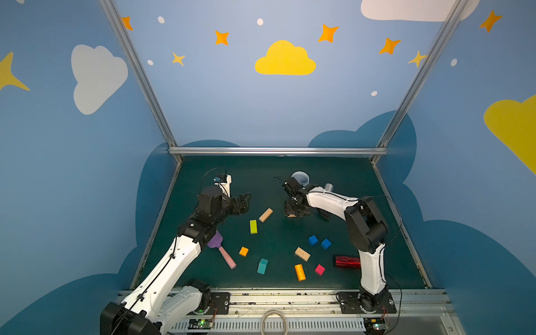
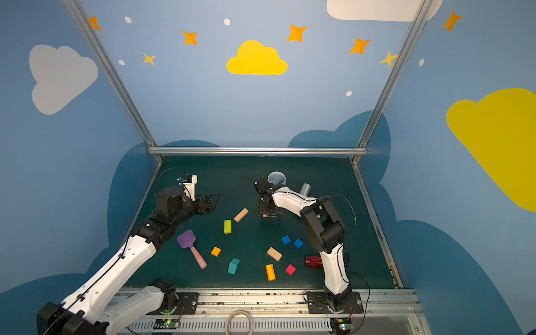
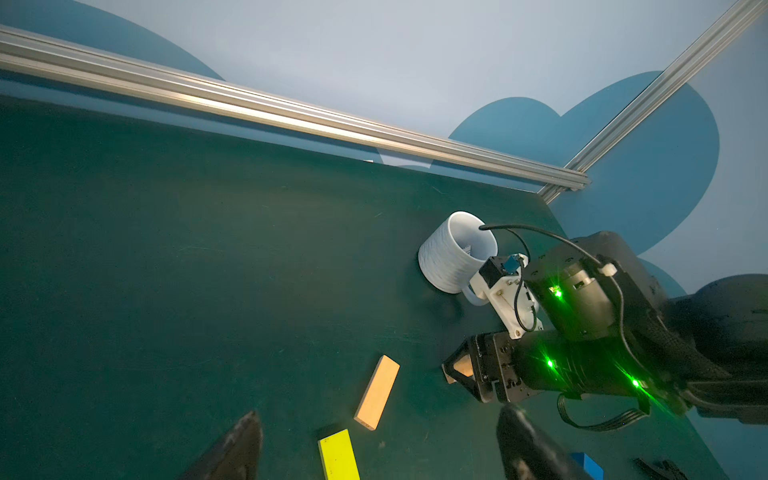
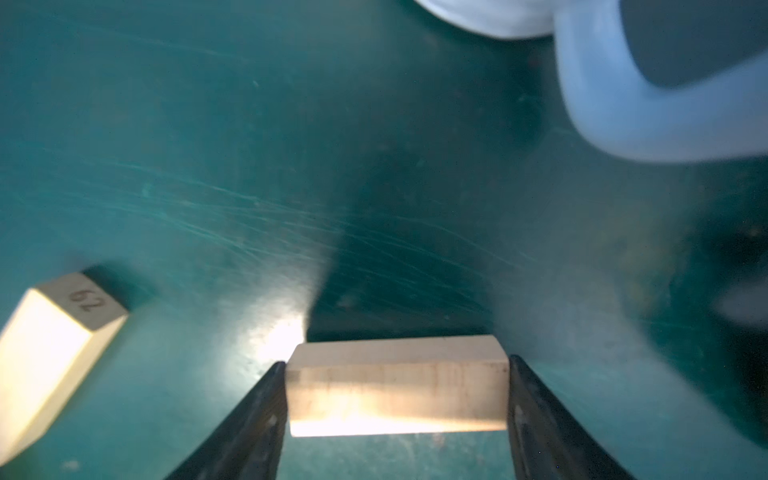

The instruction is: Build the wood block tower

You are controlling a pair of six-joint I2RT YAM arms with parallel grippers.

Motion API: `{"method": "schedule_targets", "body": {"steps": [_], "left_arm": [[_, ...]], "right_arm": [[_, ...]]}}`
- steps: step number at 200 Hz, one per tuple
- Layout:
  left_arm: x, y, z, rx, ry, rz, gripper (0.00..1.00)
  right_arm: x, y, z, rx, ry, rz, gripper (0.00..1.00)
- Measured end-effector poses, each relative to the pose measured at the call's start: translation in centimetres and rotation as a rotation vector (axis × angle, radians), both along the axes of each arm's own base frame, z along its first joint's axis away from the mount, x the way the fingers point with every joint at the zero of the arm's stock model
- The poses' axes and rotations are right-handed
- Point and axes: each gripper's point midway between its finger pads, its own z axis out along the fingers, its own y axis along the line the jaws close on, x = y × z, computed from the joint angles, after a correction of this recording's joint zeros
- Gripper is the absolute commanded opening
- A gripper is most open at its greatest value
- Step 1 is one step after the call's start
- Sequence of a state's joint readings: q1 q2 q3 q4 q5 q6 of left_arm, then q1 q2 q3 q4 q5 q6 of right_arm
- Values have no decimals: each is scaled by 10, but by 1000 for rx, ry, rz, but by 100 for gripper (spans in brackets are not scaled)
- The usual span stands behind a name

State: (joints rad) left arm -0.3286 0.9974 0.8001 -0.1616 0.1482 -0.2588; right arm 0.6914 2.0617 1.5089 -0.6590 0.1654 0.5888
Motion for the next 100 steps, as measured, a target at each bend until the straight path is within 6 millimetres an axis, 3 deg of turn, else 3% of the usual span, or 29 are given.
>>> {"method": "schedule_targets", "body": {"steps": [100], "left_arm": [[-3, 0, 6, -5, -18, -3, 88]], "right_arm": [[14, 18, -3, 5, 17, -16, 69]]}}
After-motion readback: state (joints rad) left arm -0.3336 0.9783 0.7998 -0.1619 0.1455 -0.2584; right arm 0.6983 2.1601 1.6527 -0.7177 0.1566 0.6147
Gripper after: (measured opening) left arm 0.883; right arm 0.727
